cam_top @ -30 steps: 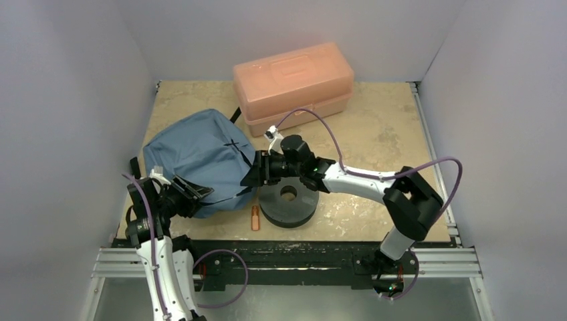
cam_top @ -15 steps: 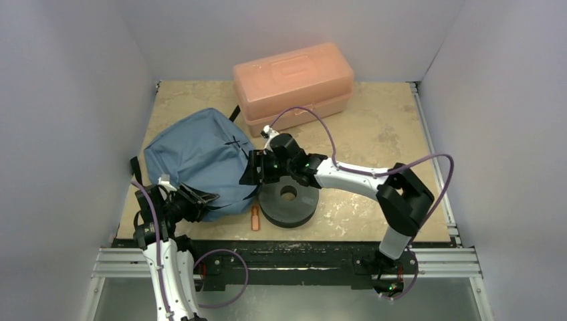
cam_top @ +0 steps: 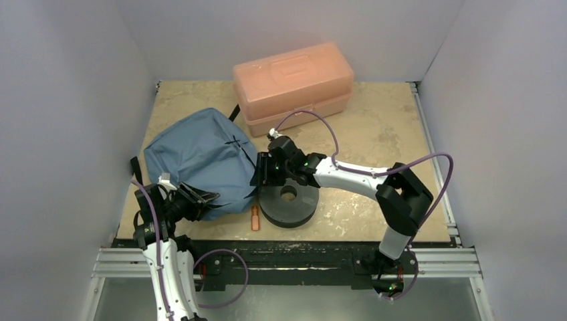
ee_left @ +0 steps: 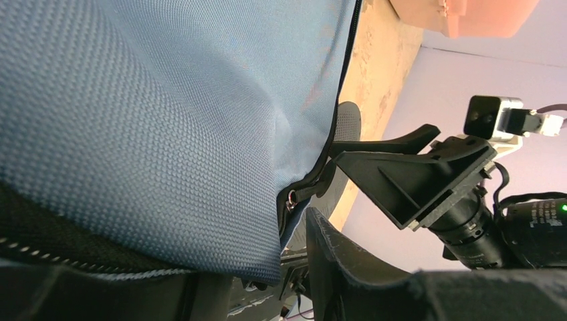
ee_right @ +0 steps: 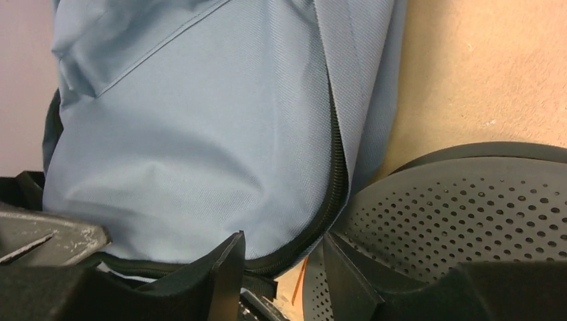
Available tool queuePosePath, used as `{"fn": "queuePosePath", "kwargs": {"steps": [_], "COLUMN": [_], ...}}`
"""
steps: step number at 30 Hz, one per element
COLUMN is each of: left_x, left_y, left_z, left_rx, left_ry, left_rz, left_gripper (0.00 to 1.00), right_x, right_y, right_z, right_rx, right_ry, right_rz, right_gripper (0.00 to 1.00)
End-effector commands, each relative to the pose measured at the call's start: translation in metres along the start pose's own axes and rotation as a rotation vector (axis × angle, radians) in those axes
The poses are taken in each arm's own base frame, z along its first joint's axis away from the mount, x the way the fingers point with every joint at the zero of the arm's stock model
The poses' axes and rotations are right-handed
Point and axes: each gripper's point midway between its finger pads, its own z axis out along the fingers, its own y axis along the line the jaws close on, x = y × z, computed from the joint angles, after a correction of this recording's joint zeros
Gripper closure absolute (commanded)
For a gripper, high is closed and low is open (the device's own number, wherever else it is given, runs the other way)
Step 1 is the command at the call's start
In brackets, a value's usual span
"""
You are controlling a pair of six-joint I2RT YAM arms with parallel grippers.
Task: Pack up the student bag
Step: Zip the student bag at the center of the board.
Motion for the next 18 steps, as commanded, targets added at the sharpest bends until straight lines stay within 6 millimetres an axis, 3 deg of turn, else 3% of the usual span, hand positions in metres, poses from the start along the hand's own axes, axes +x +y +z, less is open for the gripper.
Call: {"fn": "queuePosePath", "kwargs": {"steps": [1,2,5,7,10,13,18], "left_x": [-0.004,-0.004,-0.003,-0.003,-0.002,-0.003,-0.003], "left_y": [-0.013,-0.013,-0.013,-0.012,-0.011,-0.011,-0.012], "left_z": [-0.002,-0.002,-0.002,-0.002,-0.001,-0.001,-0.001], "left_rx": [0.056,0.057,0.058,0.060,0.068,0.077,0.079], "left_ry": [-0.009,-0.010,-0.007,-0.007,-0.013,-0.027,-0.028], "left_rz": [0.040,0.042,0.038,0.039,0.040,0.041,0.046], "left_gripper": [0.61,0.61,0.62,0.66,0.78,0.87,0.91], "right_x": [-0.004,-0.002,-0.003,-0.006,-0.023,-0.038,-0.032], "right_y": [0.009,0.012,0.023,0.037,0.053,0.053,0.031], "right_z": [0.007,0.010,0.016,0.017,0.013,0.008,0.022], "right_rx": [-0.045,-0.061,-0.137,-0.227,-0.388,-0.447,-0.306], "right_ry": [-0.027,-0.020,-0.028,-0.041,-0.153,-0.284,-0.235], "right_rz": [0.051,0.062,0.091,0.112,0.115,0.079,-0.068], "right_gripper": [0.54,0.56,0.78,1.00,1.00,1.00,1.00]}}
